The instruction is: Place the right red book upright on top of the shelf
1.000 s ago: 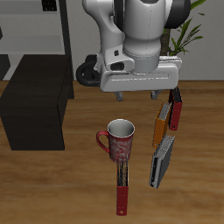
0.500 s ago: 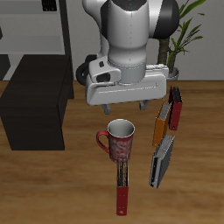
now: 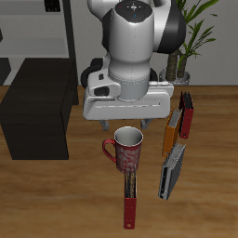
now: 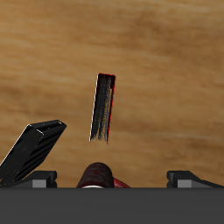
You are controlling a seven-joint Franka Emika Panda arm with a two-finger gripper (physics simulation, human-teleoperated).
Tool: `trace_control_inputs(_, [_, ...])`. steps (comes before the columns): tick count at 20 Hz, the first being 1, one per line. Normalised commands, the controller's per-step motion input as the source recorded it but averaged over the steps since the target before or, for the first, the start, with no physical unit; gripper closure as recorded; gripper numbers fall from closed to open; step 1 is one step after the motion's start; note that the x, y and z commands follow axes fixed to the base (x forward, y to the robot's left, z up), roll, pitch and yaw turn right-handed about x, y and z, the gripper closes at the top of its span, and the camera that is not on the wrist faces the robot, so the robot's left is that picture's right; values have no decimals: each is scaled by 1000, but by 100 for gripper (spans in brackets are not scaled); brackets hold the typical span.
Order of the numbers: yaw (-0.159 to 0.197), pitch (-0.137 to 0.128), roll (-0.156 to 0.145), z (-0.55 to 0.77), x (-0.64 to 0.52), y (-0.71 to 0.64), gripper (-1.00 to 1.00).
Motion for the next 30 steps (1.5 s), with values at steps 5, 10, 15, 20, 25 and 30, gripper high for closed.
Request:
trace_control_inputs(5, [-48, -25, -12, -196, 177, -8, -100])
trace_control_inputs(10, [-1, -25, -7, -282, 220, 61, -100])
trace_control_inputs(15, [-2, -1, -5, -291, 189, 56, -100])
trace_control_inputs(20, [-12, 13, -8, -349, 186, 47, -100])
trace_control_inputs(25, [-14, 9, -4, -241, 67, 65, -100])
trace_control_inputs(30, [-9, 5, -7, -296, 89, 27, -100])
